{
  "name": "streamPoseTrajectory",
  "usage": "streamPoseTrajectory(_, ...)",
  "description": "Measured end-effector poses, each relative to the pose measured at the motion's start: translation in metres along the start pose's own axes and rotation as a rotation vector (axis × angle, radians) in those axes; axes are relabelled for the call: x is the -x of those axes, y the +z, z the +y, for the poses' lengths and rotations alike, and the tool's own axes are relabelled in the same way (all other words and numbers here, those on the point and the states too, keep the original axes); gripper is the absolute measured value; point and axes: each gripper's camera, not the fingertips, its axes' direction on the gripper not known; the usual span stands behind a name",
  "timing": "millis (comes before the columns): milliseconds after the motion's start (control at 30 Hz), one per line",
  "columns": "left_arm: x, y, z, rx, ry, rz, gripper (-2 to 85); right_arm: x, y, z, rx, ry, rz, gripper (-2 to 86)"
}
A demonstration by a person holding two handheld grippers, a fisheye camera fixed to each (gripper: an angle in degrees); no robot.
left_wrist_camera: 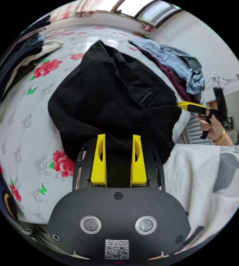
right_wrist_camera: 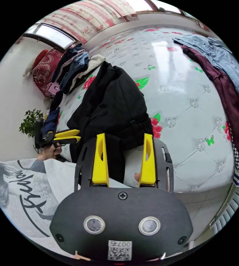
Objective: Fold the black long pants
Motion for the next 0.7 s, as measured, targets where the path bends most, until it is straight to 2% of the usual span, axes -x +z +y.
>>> streamPoseTrajectory(67,0.008,-0.017,-0.011,0.015,-0.011,0.036,6.6,-0.003,0.011,-0.009,0.017,0.022,0.057,11.9)
streamPoseTrajectory(167,0.028,-0.059,0.003,-0.132,-0.044,0.156,0.7,-0.01,0.009,-0.017,-0.006,0.018,0.107,9.7)
streamPoseTrajectory(200,0.042,-0.081,0.015,-0.205,-0.082,0.223,0.1,-0.014,0.0,-0.017,-0.045,0.0,0.082,8.7)
streamPoseTrajectory(333,0.103,-0.169,0.077,-0.509,-0.338,0.289,-0.8,-0.022,-0.042,-0.016,-0.225,-0.017,0.054,3.5)
streamPoseTrajectory(367,0.112,-0.183,0.088,-0.566,-0.375,0.309,-0.9,-0.024,-0.067,-0.015,-0.343,-0.014,0.094,2.3)
streamPoseTrajectory(467,0.141,-0.259,0.145,-0.889,-0.465,0.325,-0.9,-0.034,-0.118,-0.024,-0.479,-0.086,0.017,1.1)
streamPoseTrajectory(533,0.142,-0.283,0.16,-0.949,-0.486,0.252,-0.9,-0.04,-0.141,-0.034,-0.487,-0.098,-0.002,1.4)
streamPoseTrajectory(633,0.141,-0.291,0.17,-0.923,-0.553,0.135,-0.9,-0.048,-0.138,-0.044,-0.455,-0.106,0.035,5.2)
streamPoseTrajectory(700,0.141,-0.283,0.171,-0.902,-0.582,0.152,-0.9,-0.058,-0.091,-0.055,-0.267,-0.087,0.058,9.8)
